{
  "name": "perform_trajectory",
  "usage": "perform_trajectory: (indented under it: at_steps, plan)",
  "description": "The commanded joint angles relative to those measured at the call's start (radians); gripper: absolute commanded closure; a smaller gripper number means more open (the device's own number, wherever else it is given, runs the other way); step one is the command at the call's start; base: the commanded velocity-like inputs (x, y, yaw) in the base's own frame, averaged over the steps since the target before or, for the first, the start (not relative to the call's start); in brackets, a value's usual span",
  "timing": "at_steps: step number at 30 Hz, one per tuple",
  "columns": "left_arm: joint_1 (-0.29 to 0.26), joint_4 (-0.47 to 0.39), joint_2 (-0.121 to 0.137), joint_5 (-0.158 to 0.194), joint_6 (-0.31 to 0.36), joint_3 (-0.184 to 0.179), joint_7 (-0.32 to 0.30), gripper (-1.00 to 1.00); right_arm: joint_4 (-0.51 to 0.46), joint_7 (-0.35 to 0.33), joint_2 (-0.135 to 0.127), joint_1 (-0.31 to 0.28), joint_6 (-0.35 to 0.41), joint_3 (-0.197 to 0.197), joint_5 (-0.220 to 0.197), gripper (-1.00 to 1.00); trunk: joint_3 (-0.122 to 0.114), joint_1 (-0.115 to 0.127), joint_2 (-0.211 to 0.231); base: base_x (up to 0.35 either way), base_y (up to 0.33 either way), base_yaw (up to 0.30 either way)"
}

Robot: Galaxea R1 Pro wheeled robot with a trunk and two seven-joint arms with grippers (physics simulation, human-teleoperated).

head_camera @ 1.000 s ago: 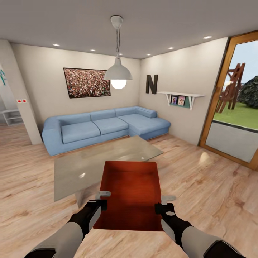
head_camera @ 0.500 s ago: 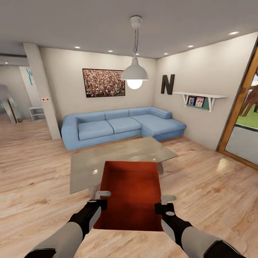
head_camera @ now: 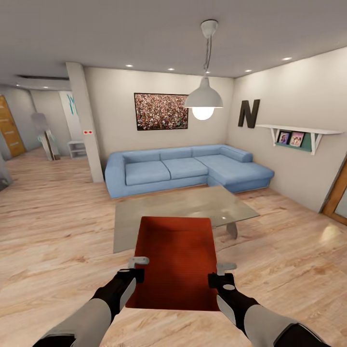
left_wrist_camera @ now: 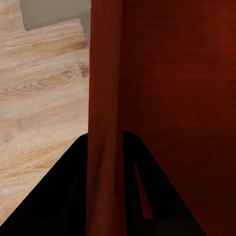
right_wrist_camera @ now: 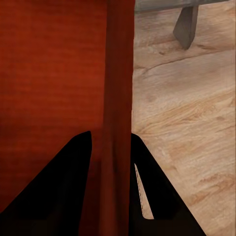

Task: Move the two storage containers from the living room to the garage. In the garage, place one container on the floor and stack the other container on top of it (either order is fine).

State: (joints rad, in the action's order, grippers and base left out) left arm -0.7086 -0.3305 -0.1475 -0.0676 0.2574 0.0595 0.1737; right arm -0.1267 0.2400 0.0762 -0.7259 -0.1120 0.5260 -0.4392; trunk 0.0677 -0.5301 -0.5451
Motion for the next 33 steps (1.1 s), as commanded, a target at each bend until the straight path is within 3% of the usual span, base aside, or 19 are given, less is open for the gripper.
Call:
perform_trajectory:
  at_steps: [1, 33]
  plan:
    - [0.000, 0.002, -0.003, -0.009, 0.007, 0.016, 0.004, 1.00, -0.019, 0.030, 0.001, -0.001, -0.012, 0.003, 0.004, 1.00, 0.002, 0.000, -0.002, 0.000, 0.000, 0.270]
    - [0.000, 0.001, -0.003, -0.009, 0.007, 0.016, 0.004, 1.00, -0.019, 0.030, 0.001, -0.001, -0.012, 0.003, 0.004, 1.00, 0.002, 0.000, -0.002, 0.000, 0.000, 0.270]
